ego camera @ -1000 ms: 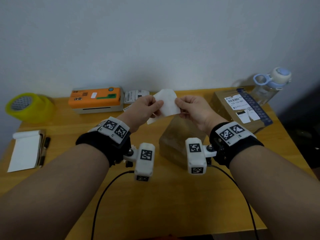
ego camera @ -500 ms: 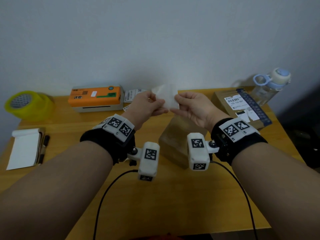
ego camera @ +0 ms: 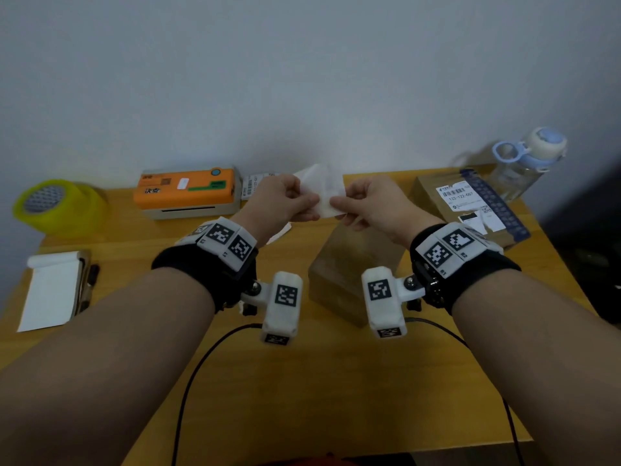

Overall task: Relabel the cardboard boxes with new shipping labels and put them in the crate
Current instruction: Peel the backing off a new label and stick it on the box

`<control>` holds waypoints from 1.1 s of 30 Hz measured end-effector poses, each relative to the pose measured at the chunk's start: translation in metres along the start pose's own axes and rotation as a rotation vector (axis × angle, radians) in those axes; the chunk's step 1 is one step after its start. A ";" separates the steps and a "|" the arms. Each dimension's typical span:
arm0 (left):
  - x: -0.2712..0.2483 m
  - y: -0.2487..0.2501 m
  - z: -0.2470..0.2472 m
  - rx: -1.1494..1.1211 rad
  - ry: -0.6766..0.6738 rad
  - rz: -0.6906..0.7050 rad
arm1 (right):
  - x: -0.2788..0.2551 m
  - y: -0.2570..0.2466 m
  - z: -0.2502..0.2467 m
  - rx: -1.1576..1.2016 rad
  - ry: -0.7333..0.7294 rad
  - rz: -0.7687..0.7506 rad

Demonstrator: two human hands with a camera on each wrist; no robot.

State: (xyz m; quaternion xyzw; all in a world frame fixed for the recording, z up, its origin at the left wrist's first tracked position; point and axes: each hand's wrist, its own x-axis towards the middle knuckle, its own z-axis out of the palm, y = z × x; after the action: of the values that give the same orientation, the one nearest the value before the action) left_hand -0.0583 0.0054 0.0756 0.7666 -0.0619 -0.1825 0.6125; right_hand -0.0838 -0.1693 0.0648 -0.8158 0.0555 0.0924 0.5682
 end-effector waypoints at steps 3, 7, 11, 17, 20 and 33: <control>0.001 -0.002 -0.007 0.093 -0.049 0.002 | -0.001 0.002 -0.007 -0.035 -0.028 0.009; 0.001 -0.006 -0.018 0.227 -0.091 0.014 | -0.004 0.009 -0.011 -0.088 -0.058 0.017; 0.001 -0.010 -0.023 0.247 -0.095 0.005 | -0.005 0.014 -0.014 -0.050 -0.058 0.046; 0.003 -0.014 -0.020 0.180 -0.026 -0.022 | -0.004 0.014 -0.009 0.212 -0.128 0.082; 0.002 -0.015 -0.017 0.146 -0.003 -0.033 | -0.004 0.010 -0.007 0.362 -0.144 0.108; 0.008 -0.017 -0.010 0.161 0.071 0.010 | 0.003 -0.004 0.008 0.276 0.125 0.053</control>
State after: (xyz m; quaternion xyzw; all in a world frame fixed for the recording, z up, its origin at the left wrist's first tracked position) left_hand -0.0492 0.0165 0.0591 0.8191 -0.0586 -0.1463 0.5516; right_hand -0.0808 -0.1603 0.0655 -0.7325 0.1243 0.0480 0.6676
